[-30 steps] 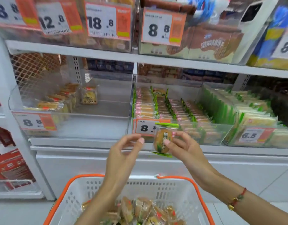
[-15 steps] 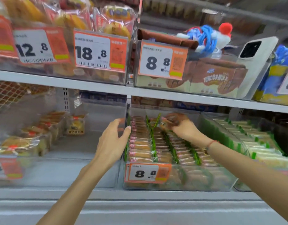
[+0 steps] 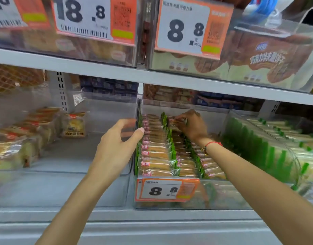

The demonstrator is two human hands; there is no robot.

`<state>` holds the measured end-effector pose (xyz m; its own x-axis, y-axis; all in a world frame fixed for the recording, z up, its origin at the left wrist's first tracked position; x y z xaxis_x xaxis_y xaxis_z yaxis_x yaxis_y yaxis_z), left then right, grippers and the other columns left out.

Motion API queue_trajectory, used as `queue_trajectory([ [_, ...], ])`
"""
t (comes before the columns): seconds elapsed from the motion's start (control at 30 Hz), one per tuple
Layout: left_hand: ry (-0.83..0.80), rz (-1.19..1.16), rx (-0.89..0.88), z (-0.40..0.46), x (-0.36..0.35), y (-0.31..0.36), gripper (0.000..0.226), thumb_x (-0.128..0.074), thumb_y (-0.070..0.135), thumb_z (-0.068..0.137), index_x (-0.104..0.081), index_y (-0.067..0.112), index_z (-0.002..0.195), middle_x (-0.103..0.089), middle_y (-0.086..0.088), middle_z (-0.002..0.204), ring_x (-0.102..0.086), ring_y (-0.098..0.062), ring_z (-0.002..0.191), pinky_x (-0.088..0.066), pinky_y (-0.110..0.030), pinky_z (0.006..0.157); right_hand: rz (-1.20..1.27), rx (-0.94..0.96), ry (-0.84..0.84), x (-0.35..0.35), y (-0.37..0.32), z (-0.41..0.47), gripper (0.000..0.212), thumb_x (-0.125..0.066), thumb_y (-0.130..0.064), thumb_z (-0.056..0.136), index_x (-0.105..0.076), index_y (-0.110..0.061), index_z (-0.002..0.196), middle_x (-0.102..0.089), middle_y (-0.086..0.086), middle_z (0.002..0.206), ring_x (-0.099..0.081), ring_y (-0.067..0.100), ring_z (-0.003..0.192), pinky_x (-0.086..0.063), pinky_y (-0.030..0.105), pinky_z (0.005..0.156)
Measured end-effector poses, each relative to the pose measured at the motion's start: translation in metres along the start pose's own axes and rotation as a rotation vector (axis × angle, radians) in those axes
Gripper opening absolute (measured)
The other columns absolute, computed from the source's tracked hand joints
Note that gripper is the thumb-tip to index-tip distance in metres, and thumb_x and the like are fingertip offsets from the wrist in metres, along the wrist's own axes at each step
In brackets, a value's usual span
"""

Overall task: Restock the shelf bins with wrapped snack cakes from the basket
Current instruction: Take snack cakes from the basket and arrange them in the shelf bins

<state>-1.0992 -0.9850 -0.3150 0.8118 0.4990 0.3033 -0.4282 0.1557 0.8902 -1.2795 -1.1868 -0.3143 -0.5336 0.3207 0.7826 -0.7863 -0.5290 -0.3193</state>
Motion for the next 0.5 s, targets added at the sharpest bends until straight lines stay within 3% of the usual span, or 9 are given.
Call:
queue_trajectory([
  [0.23,0.006,0.002,-0.009,0.0,-0.001,0.0,0.03,-0.058,0.036,0.09,-0.055,0.032,0.12,-0.058,0.023,0.107,-0.056,-0.002,0.105,-0.042,-0.028,0.095,-0.014,0.08,-0.04,-0.006,-0.013,0.003,0.023,-0.065,-0.024,0.089,-0.072,-0.028,0.111,-0.064,0.006,0.109,-0.057,0.025,0.1,-0.045,0.03,0.076],
  [0.37,0.003,0.014,-0.016,0.0,-0.001,0.0,0.031,-0.057,0.037,0.09,-0.055,0.032,0.121,-0.057,0.024,0.106,-0.056,-0.001,0.105,-0.042,-0.028,0.095,-0.048,-0.026,0.073,-0.004,-0.014,-0.002,0.026,-0.066,-0.021,0.088,-0.067,-0.02,0.114,-0.055,0.009,0.123,-0.055,0.028,0.11,-0.047,0.032,0.079],
  [0.5,0.009,0.016,-0.02,0.0,-0.001,0.0,0.031,-0.057,0.037,0.091,-0.055,0.032,0.121,-0.058,0.022,0.11,-0.056,-0.002,0.107,-0.043,-0.031,0.099,-0.004,-0.08,0.029,-0.011,-0.012,-0.003,0.028,-0.062,-0.013,0.09,-0.062,-0.015,0.119,-0.051,0.012,0.127,-0.055,0.031,0.11,-0.045,0.03,0.083],
])
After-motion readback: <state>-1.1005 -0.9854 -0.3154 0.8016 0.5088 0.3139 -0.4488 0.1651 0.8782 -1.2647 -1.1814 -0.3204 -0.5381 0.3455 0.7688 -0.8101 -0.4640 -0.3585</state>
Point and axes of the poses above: each hand's wrist, its own z-axis towards the middle knuckle, its own x-axis out of the back of the hand, y = z × x, the point moved 6 cm from there along z, towards the middle knuckle
